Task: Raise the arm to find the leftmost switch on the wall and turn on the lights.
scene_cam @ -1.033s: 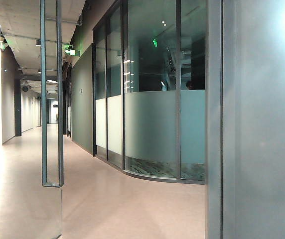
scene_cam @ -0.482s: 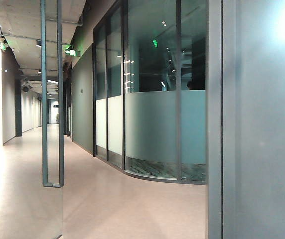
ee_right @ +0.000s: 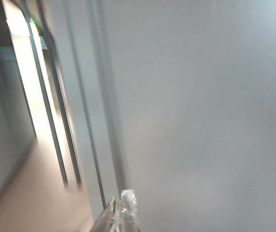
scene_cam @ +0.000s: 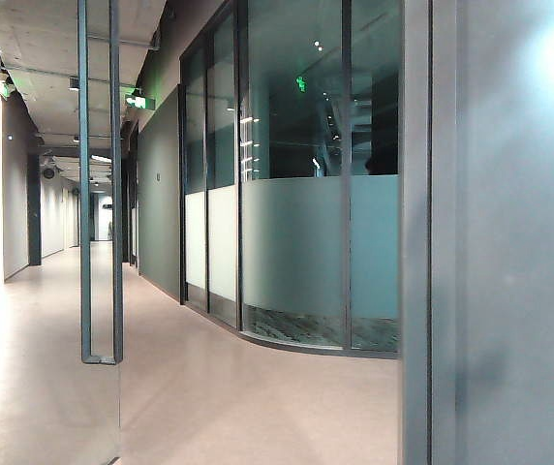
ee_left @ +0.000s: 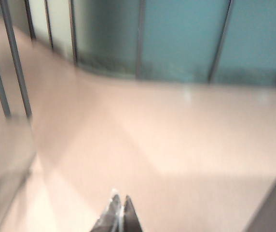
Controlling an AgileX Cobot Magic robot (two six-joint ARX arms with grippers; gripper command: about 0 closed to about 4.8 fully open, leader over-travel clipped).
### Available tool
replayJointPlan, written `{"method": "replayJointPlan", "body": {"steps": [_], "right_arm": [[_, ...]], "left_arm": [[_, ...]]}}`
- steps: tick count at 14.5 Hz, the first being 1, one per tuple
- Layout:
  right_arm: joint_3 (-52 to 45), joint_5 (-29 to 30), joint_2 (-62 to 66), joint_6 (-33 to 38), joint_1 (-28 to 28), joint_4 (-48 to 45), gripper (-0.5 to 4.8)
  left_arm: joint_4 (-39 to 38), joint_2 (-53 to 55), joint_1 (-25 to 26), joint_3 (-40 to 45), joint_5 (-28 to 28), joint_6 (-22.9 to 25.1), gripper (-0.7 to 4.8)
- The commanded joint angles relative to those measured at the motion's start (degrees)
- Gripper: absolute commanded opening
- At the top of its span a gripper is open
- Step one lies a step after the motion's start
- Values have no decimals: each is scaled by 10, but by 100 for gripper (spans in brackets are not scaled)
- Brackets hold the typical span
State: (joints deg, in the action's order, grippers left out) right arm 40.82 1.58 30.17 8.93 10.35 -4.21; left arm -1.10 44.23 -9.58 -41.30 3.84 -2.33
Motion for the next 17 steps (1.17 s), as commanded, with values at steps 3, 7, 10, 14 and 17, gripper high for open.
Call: {"method": "replayJointPlan", "body": {"steps": [3, 7, 10, 14, 17], "right_arm": [[-39, -2, -16, -2, 1, 8, -1], [-39, -2, -17, -2, 1, 28, -1], [-39, -2, -17, -2, 1, 28, -1], [-39, 2, -18, -2, 1, 29, -1], [-39, -14, -23, -2, 1, 44, -1]], "left_arm": [[-5, -2, 0, 3, 0, -52, -5], [-5, -2, 0, 3, 0, -52, -5], [-5, -2, 0, 3, 0, -52, -5], [-56, -66, -24, 3, -28, -7, -5], [-154, -148, 37, 9, -91, 28, -5]]}}
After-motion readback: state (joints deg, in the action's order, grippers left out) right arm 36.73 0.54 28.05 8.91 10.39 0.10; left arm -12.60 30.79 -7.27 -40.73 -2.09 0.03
